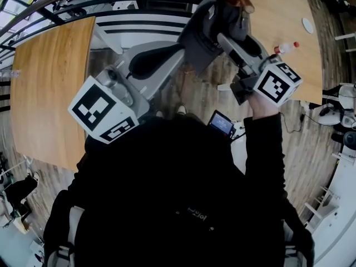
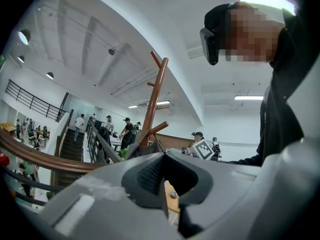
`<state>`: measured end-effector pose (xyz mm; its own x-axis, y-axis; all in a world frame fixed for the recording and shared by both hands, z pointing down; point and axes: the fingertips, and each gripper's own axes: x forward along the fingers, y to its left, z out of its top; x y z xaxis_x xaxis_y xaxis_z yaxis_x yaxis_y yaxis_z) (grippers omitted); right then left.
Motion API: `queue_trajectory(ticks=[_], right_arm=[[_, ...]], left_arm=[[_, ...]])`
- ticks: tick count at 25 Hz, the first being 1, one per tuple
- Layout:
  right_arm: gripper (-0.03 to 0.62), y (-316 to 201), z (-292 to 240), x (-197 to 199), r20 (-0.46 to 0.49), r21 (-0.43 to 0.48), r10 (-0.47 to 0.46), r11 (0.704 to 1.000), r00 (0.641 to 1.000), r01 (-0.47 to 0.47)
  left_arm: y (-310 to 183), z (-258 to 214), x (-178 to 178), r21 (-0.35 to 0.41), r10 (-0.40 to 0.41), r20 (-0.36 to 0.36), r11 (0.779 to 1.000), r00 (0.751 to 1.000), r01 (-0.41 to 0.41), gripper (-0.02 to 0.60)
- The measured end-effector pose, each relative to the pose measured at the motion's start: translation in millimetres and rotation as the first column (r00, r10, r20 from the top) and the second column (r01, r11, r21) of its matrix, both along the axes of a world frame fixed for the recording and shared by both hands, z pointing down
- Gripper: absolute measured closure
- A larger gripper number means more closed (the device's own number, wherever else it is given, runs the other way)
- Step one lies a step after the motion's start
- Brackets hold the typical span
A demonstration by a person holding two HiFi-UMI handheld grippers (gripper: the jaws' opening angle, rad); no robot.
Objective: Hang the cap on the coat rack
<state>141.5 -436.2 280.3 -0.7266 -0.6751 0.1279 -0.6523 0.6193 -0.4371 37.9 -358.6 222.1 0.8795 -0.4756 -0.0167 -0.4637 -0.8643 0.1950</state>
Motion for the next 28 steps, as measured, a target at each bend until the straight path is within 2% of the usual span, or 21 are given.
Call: queue_trajectory(ticks=[9, 18, 22, 26, 28], right_arm=[[0.347, 22, 21, 15, -0.004, -0.064, 0.044, 0.997, 0.999, -0.044], [0.452, 32, 22, 18, -0.003, -0.07, 0.077, 0.995, 0.997, -0.077], [0.461, 34, 18, 19, -0.032, -0.055, 0.09, 0.994, 0.995, -0.092], [0.453, 41, 10, 18, -0.036, -0.029, 0.093, 0.995, 0.995, -0.094], [0.393, 48, 10, 21, -0.014, -0.031, 0.097, 0.995, 0.995, -0.097]], left_arm=[[6, 13, 3, -0.039, 0.027, -0.003, 0.999, 1.0, -0.027, 0.578], [7, 23, -2, -0.054, 0.061, 0.005, 0.997, 0.998, -0.061, 0.578], [5, 21, 2, -0.053, 0.093, 0.001, 0.994, 0.996, -0.093, 0.577], [5, 18, 4, -0.051, 0.115, -0.001, 0.992, 0.993, -0.115, 0.578], [9, 18, 8, -0.052, 0.128, 0.0, 0.99, 0.992, -0.128, 0.578]])
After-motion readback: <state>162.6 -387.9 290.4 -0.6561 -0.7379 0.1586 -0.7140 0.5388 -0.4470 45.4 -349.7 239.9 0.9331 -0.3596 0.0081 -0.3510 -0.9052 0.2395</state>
